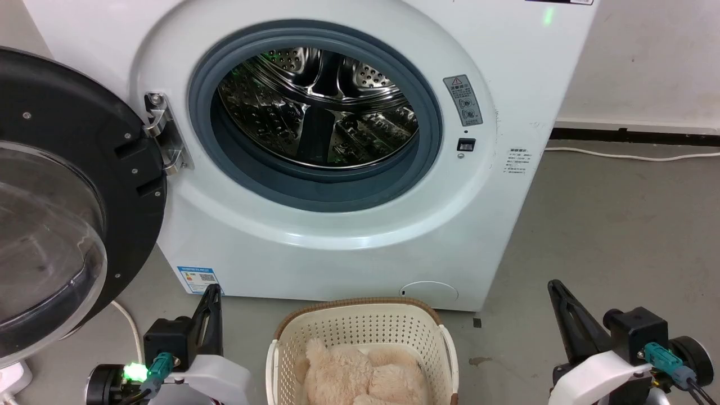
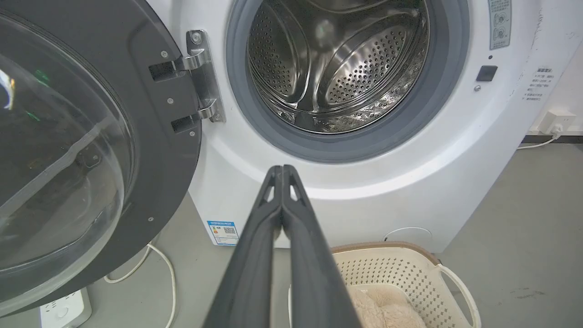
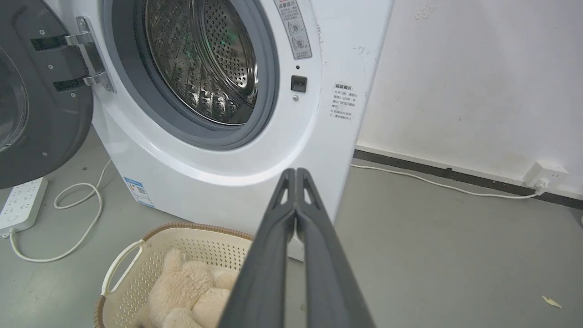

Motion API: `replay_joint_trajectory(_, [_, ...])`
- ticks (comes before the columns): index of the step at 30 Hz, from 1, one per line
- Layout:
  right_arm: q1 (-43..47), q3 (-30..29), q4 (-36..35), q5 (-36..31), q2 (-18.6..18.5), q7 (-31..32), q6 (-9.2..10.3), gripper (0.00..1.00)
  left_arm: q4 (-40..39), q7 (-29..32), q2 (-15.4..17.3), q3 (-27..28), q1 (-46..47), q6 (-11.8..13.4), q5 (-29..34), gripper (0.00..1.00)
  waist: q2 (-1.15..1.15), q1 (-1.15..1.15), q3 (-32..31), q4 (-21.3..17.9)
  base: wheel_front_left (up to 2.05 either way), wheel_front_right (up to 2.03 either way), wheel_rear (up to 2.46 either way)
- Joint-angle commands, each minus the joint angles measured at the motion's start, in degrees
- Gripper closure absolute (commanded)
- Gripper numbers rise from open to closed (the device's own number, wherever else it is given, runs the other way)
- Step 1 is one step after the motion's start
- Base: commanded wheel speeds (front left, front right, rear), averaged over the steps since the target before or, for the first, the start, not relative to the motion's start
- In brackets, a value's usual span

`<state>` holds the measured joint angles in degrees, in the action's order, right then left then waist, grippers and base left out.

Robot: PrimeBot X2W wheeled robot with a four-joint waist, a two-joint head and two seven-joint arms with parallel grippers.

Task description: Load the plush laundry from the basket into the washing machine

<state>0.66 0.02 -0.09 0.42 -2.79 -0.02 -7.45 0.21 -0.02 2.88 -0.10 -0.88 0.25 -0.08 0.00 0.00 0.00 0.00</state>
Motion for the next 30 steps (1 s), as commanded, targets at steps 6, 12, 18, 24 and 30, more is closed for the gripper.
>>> replay_joint_trajectory(6, [-0.7, 0.0, 0.1, -0.4, -0.1, 0.0, -0.03, 1.0, -0.2, 0.0, 0.0, 0.1, 0.9, -0.2, 0.1, 1.0, 0.0, 0.0, 0.0, 0.0, 0.0, 0.0, 0.0])
replay_joint_trajectory(12, [0.0, 0.0, 0.0, 0.0, 0.0, 0.0, 0.01, 0.0, 0.0, 0.0, 0.0, 0.0, 0.0, 0.1, 0.0, 0.0, 0.0, 0.0, 0.0, 0.0, 0.0, 0.0, 0.0])
replay_joint_trajectory(18, [0.3, 0.0, 0.0, 0.6, 0.0, -0.3, 0.01, 0.0, 0.1, -0.3, 0.0, -0.3, -0.2, 0.2, -0.5, 0.0, 0.0, 0.0, 0.0, 0.0, 0.0, 0.0, 0.0])
replay_joint_trajectory(24, [0.8, 0.0, 0.2, 1.7, 0.0, -1.0, 0.01, 0.0, 0.2, -1.0, 0.0, -1.0, -0.4, 0.6, -1.4, 0.0, 0.0, 0.0, 0.0, 0.0, 0.0, 0.0, 0.0])
replay_joint_trajectory(30, [1.2, 0.0, 0.3, 2.7, 0.0, -1.6, 0.01, 0.0, 0.4, -1.7, 0.0, -1.6, -0.4, 1.0, -2.3, 0.0, 0.0, 0.0, 0.2, -0.1, 0.0, 0.0, 0.0])
